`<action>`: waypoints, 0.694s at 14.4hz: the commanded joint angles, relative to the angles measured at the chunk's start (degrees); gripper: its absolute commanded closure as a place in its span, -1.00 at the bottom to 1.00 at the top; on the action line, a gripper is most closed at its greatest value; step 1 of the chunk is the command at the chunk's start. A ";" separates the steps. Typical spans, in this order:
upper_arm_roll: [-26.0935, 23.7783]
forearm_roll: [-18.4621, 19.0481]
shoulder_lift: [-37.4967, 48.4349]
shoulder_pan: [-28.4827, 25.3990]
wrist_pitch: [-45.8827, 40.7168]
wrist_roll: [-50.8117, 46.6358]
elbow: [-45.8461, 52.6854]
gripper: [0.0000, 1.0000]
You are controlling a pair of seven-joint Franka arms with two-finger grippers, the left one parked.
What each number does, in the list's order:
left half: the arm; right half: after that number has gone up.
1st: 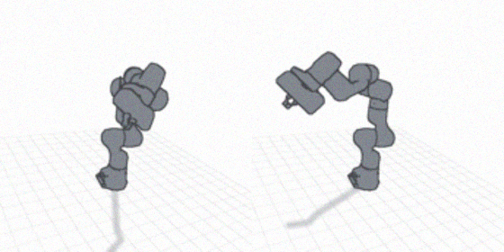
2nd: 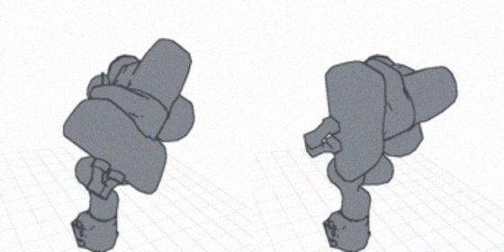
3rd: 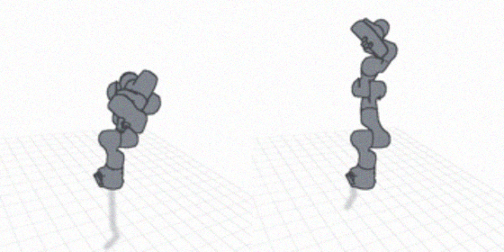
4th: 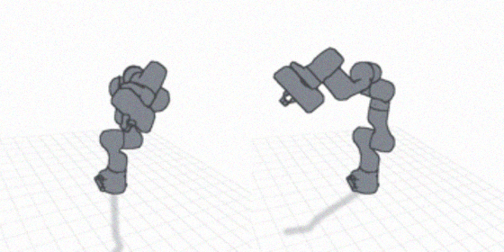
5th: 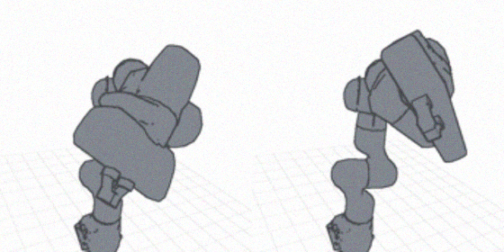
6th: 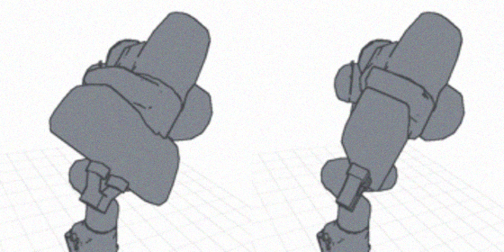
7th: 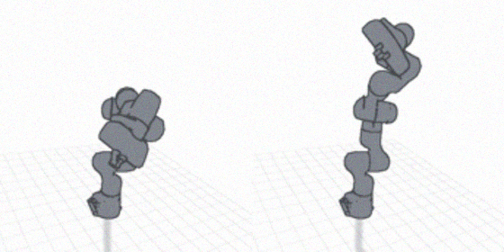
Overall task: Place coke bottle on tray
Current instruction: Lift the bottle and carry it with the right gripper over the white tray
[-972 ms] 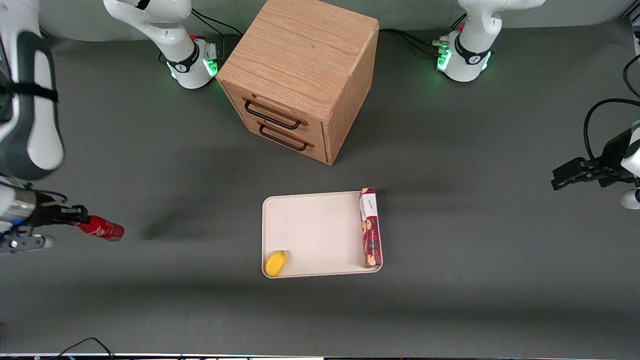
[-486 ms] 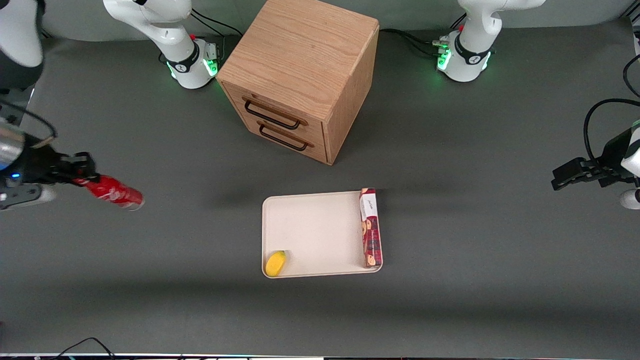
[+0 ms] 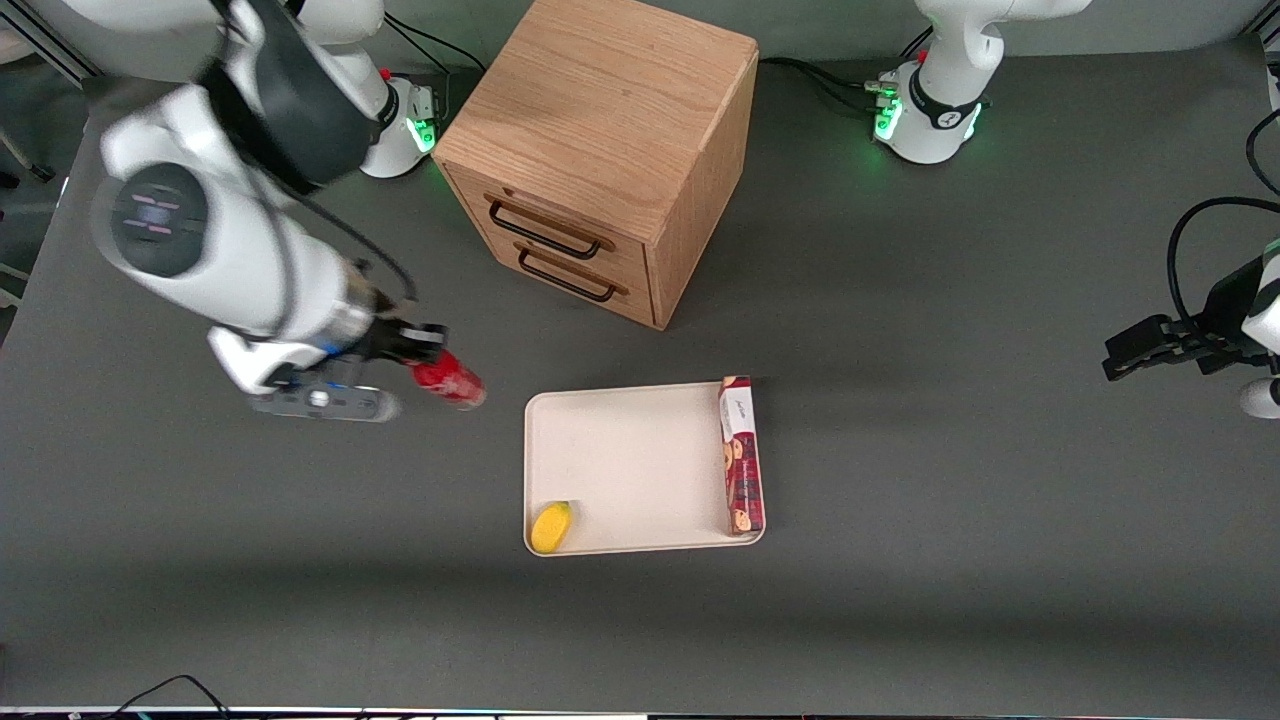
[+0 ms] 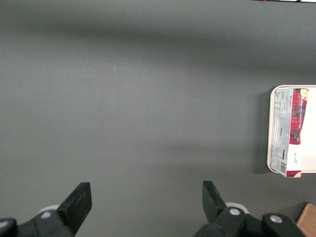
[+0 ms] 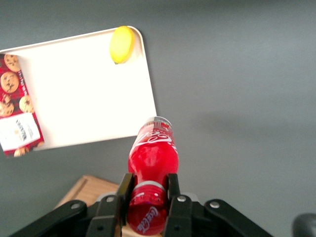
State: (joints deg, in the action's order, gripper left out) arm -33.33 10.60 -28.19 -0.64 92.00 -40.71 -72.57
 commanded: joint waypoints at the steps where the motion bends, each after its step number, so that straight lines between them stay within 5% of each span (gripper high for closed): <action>1: -3.58 5.90 -8.09 -0.41 4.57 -8.66 1.56 0.84; 4: -4.72 13.02 -13.20 -1.65 11.34 -15.70 -2.30 0.83; 7: -4.81 13.74 -15.14 -1.74 14.53 -17.91 -3.37 0.79; 8: -4.81 13.74 -15.14 -1.82 14.53 -18.00 -3.45 0.63; 9: -4.81 13.74 -15.14 -1.82 14.53 -18.00 -3.46 0.30; 10: -4.81 13.74 -15.14 -1.74 14.53 -18.00 -3.37 -0.99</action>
State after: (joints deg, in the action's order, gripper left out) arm -37.14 22.91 -44.56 -2.80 106.85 -56.56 -76.01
